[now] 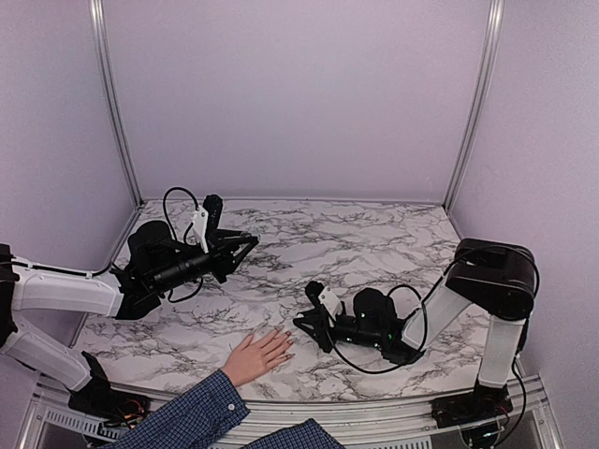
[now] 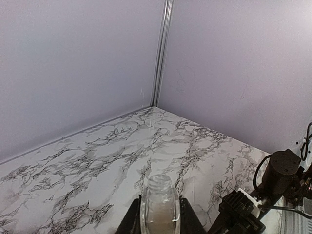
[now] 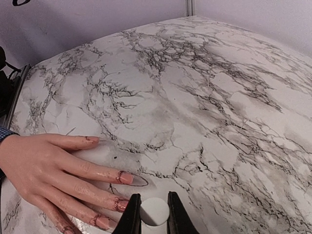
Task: Paint the nails
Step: Paint the hand on the nail.
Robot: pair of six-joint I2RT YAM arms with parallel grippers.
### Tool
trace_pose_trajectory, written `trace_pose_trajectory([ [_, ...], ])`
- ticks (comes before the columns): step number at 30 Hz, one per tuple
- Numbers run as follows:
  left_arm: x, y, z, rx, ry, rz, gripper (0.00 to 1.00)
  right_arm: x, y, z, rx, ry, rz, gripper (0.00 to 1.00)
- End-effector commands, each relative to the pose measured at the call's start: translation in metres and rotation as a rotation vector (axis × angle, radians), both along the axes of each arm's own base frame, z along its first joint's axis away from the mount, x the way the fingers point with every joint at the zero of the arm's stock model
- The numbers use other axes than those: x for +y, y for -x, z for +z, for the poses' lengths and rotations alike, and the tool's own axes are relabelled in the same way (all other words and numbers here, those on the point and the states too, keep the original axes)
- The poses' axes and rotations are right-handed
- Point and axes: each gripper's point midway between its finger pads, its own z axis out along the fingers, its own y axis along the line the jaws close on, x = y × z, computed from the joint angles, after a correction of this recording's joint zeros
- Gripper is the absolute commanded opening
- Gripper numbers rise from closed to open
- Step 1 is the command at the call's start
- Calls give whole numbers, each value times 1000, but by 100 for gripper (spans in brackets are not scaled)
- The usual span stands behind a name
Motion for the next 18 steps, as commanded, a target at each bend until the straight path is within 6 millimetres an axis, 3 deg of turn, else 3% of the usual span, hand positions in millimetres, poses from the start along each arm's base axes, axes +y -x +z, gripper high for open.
trace_pose_trajectory([
  [1,3,-2,12,-41,29,13,0,3,-1,22,-22,-67,17,0],
  [10,3,-3,13,-43,29,12,0,6,14,36,-40,-135,100,0],
  [18,3,-1,13,-43,30,11,0,14,20,32,-24,-129,134,0],
])
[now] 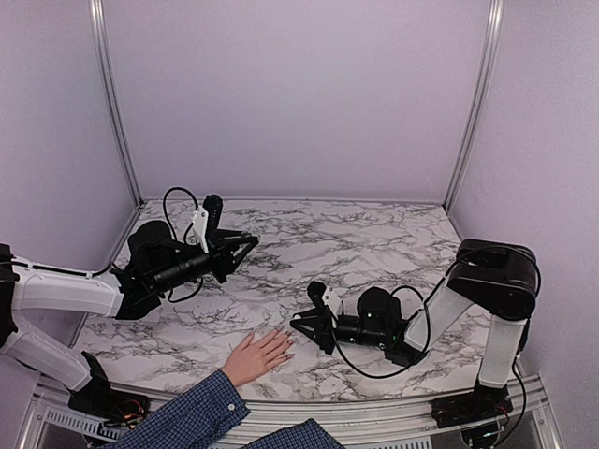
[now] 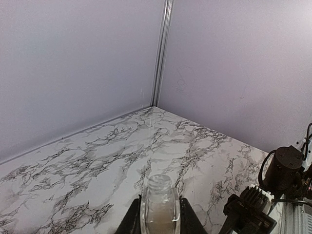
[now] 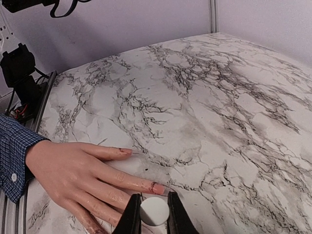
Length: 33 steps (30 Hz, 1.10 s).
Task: Paint the nails
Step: Paint the hand on the nail.
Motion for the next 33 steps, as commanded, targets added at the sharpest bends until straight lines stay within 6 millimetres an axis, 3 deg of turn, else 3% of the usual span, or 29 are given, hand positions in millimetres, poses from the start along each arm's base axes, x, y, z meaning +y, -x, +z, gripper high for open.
trace_pose_trajectory([
  [1,4,-2,13,-44,30,12,0,8,1,10,-4,-35,22,0],
  [33,4,-2,13,-45,29,15,0,12,-7,-13,31,54,-29,0],
])
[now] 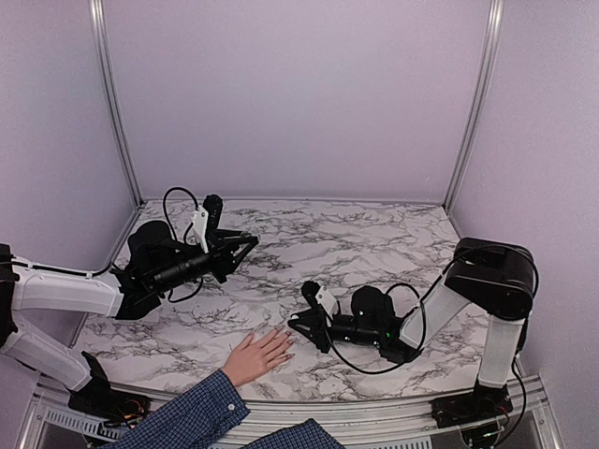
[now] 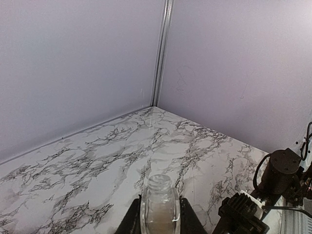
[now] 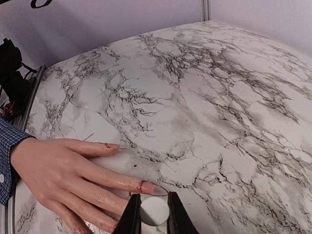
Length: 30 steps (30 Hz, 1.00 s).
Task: Paint the nails
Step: Paint the hand on the nail.
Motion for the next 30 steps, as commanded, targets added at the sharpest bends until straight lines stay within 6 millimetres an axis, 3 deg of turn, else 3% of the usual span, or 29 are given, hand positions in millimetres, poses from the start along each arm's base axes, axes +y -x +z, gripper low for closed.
trace_pose_trajectory([
  [1,4,-1,13,-45,29,13,0,6,-1,0,0,-1,-4,0],
  [30,4,-2,13,-45,29,14,0,-13,-14,3,-26,30,-103,0],
])
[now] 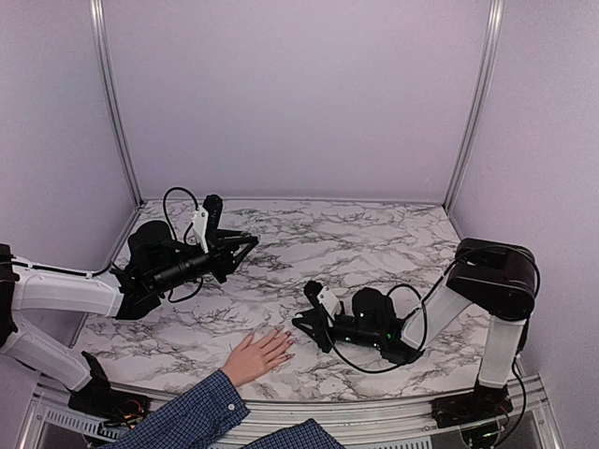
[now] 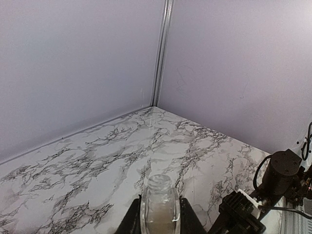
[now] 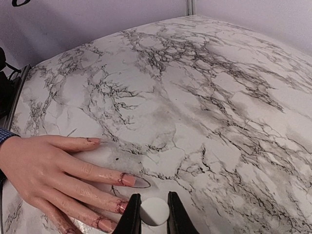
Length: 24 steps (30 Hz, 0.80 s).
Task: Paint the nails
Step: Paint the hand on the nail.
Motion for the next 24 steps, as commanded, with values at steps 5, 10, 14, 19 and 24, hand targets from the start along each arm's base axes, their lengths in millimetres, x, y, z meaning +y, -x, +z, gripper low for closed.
trace_pose_trajectory([
  [5,4,-2,12,-44,28,14,0,-7,-6,15,-30,-22,-24,0],
  [10,3,-2,13,-44,29,13,0,-5,-1,21,-43,-44,7,0],
  [14,3,-2,14,-44,31,11,0,-3,3,24,-47,-62,32,0],
  [19,3,-2,13,-42,29,10,0,-2,8,28,-53,-78,58,0],
  [24,3,-2,12,-42,30,12,0,1,10,28,-49,-86,74,0],
])
